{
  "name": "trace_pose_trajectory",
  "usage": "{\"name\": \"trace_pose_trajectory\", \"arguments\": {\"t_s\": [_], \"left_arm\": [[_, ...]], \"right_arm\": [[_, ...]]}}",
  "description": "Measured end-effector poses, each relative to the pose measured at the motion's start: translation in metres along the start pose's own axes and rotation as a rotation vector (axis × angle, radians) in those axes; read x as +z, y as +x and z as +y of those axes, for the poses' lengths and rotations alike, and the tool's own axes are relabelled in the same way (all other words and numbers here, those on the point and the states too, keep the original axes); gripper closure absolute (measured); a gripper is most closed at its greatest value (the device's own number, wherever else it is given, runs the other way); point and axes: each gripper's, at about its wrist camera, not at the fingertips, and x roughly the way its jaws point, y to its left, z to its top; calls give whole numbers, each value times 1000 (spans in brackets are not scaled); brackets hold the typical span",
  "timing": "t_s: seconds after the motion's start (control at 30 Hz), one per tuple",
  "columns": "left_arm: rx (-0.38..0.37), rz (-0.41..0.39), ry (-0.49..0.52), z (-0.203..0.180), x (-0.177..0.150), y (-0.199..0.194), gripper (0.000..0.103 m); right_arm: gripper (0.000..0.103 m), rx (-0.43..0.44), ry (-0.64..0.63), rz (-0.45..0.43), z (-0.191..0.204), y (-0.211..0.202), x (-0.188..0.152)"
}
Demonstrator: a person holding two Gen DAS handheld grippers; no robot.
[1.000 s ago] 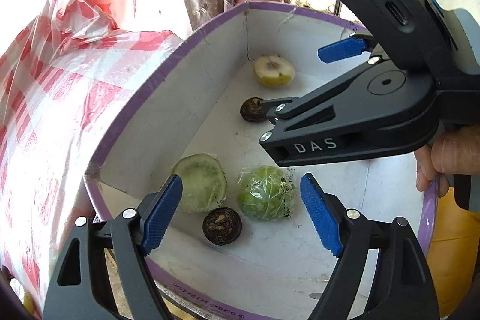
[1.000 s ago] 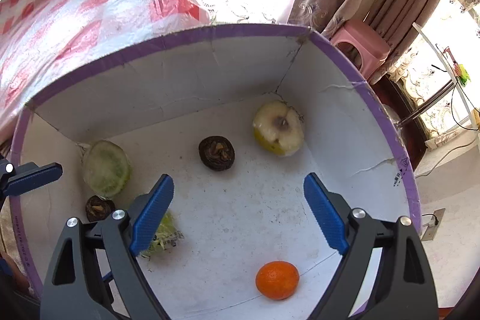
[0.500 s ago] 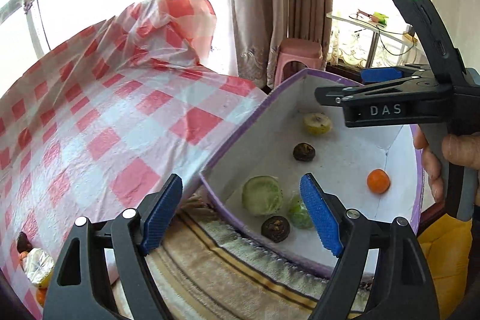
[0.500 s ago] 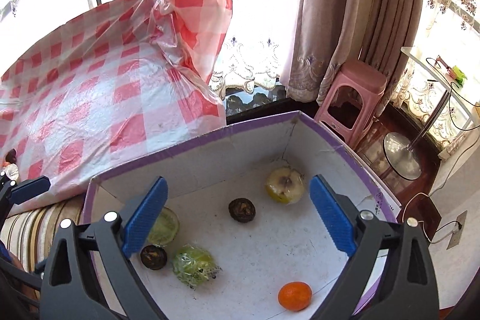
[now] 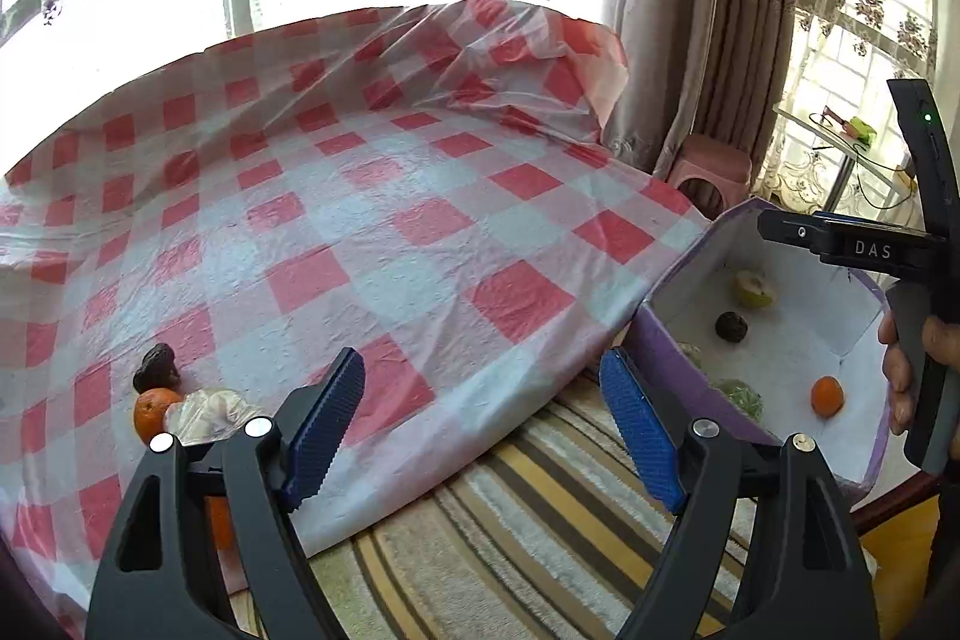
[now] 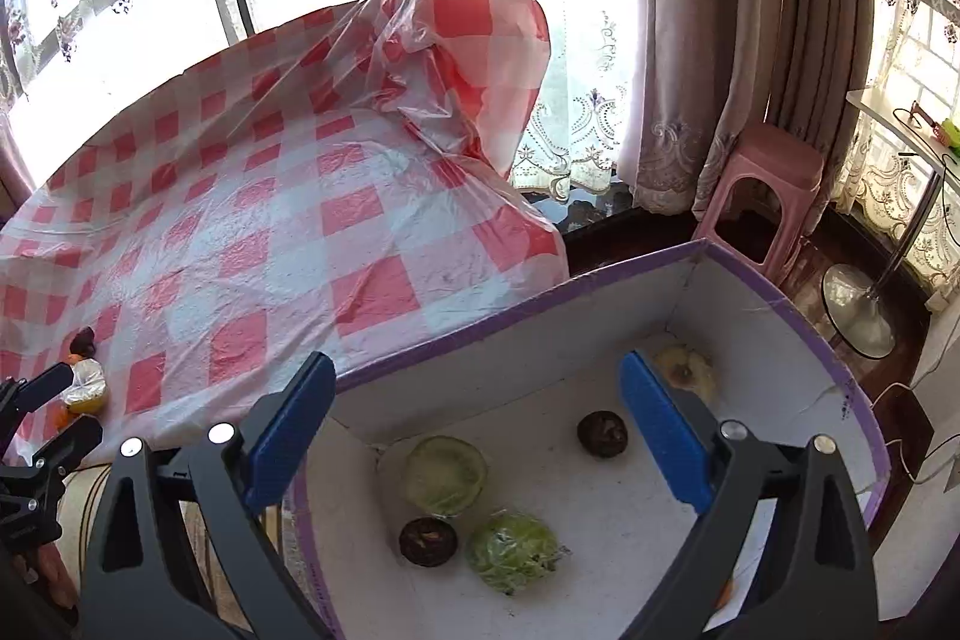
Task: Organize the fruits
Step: 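Move both grippers back over the remaining fruits on the sheet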
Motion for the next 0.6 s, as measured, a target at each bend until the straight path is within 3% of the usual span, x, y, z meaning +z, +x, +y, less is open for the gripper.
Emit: {"name": "trace_pose_trajectory", "arguments": {"t_s": [0.6], "left_arm": [[107,-4,-173,94,-41,-44,26]], "right_arm": [[7,224,-86,61,117,14,-31]]}}
